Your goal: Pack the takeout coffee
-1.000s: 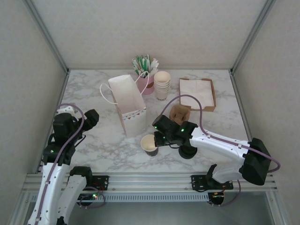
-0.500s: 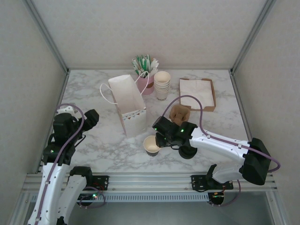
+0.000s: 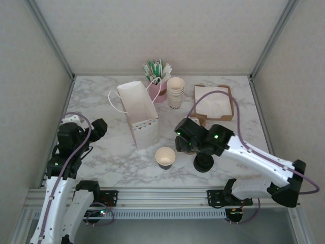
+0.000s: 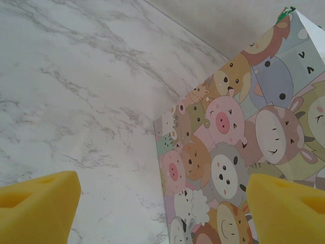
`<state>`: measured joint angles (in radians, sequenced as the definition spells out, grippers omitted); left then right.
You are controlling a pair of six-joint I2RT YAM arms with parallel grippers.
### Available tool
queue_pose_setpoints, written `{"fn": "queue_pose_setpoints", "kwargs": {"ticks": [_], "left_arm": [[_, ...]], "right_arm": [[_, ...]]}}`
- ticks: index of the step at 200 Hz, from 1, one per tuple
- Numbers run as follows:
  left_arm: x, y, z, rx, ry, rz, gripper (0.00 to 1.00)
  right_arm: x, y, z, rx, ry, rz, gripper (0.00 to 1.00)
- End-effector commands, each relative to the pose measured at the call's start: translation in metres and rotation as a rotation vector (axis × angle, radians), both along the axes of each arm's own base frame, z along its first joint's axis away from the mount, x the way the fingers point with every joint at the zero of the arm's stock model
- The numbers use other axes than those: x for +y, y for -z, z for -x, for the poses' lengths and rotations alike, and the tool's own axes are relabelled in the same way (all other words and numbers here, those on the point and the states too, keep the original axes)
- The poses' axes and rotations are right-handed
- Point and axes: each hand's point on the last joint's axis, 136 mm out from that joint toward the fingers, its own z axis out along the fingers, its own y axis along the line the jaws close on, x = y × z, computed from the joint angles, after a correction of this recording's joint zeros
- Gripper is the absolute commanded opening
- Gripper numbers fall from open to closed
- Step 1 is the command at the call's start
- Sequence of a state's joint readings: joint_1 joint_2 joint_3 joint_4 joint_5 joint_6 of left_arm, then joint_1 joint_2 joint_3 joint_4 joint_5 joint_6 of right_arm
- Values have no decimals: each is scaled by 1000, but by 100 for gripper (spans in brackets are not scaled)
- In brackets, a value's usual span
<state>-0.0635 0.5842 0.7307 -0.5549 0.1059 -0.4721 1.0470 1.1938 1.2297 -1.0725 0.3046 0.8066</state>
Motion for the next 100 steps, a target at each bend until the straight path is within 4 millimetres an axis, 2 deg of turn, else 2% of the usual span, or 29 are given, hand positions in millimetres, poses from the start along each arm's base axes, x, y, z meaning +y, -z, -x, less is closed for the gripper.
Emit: {"fn": "queue_pose_setpoints", "kwargs": {"ticks": [1,40,100], "left_arm": [[3,1,2,7,-13,-5,85],[2,1,2,8,-9,0,86],[2,1,2,10,-8,0,86]], "right_arm": [[-59,1,8,9,145,128,63],[-90,28,17,52,275,68,78],[-102,75,21,168,335,80,80]]}}
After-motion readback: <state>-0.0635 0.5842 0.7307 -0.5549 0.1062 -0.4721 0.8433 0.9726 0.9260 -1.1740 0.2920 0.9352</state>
